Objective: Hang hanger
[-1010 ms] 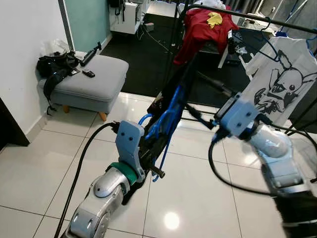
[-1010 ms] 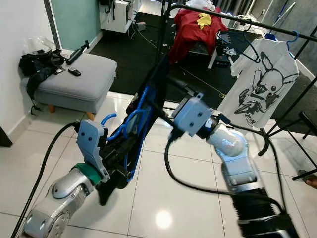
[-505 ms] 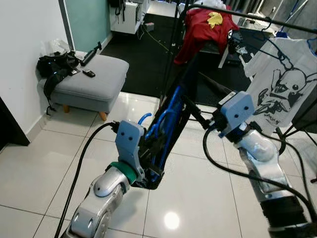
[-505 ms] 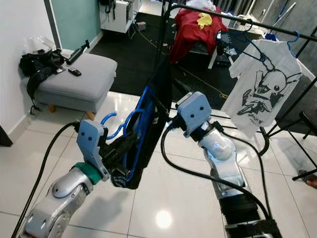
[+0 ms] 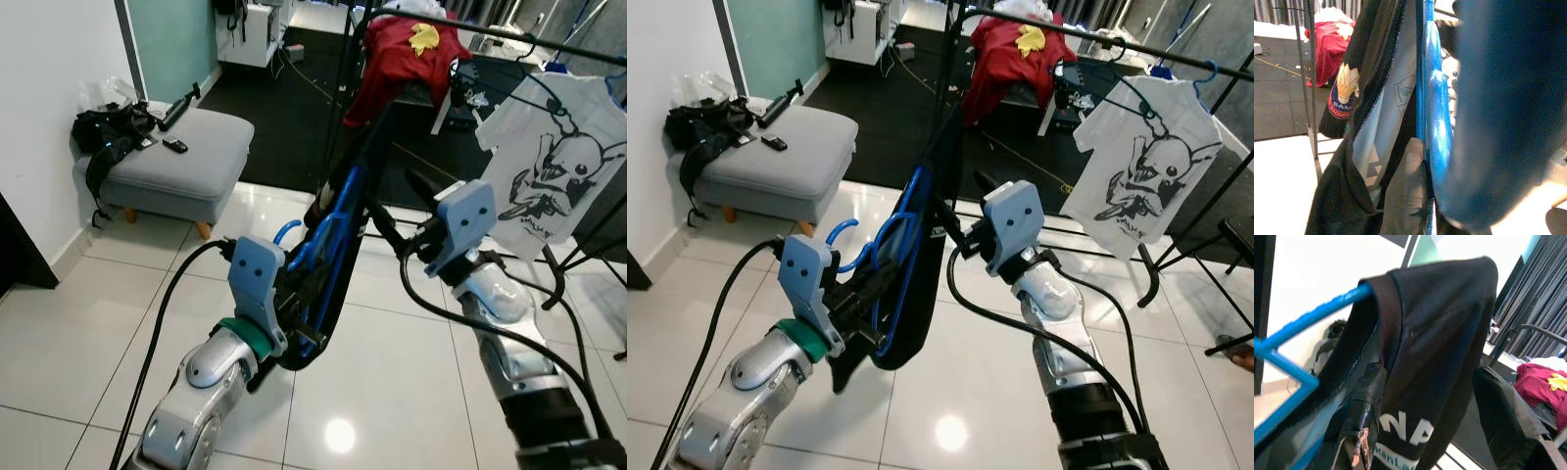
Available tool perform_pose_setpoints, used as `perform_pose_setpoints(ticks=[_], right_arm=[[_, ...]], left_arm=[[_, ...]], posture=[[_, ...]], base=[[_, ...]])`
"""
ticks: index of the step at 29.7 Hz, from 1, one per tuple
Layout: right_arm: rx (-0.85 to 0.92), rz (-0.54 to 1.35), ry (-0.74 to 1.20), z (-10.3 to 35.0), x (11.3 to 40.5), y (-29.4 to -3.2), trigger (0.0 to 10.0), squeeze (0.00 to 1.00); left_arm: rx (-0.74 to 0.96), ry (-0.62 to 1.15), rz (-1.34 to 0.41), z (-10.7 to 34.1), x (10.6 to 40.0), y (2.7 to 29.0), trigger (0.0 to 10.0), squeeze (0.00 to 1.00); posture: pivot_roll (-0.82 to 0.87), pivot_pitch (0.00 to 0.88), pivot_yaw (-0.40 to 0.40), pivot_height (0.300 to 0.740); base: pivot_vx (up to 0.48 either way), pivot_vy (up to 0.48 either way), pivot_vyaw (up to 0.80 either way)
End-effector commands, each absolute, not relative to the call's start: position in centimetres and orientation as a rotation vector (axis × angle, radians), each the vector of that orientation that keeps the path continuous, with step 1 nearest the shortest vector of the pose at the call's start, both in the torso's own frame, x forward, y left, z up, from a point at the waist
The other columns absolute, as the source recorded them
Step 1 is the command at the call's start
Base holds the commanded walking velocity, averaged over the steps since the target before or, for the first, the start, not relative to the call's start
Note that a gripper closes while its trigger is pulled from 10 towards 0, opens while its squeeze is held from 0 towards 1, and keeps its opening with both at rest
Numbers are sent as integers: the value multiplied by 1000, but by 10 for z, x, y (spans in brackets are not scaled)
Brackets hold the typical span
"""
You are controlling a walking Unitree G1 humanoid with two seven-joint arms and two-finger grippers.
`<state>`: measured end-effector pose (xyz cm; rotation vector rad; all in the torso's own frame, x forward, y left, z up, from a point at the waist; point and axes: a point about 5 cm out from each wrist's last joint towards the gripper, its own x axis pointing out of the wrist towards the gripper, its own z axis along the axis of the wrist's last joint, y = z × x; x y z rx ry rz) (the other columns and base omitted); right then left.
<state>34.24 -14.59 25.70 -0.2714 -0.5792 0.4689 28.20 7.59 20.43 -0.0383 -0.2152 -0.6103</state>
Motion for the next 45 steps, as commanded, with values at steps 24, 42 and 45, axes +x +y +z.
perform_pose_setpoints(ticks=[24, 42, 45], right_arm=[[-223, 569, -564, 255, 343, -133, 3490, 0], [-264, 557, -586, 258, 346, -131, 0, 0], [-266, 568, -594, 259, 345, -129, 0, 0]], left_arm=[[-39, -250, -639, 209, 279, 70, 10000, 0], [-38, -249, -638, 208, 280, 70, 10000, 0], [-38, -249, -639, 208, 280, 70, 10000, 0]], posture=[[-87, 138, -26, 740], [-85, 134, -29, 740], [-86, 133, -28, 740]], base=[[0, 0, 0], [0, 0, 0], [0, 0, 0]])
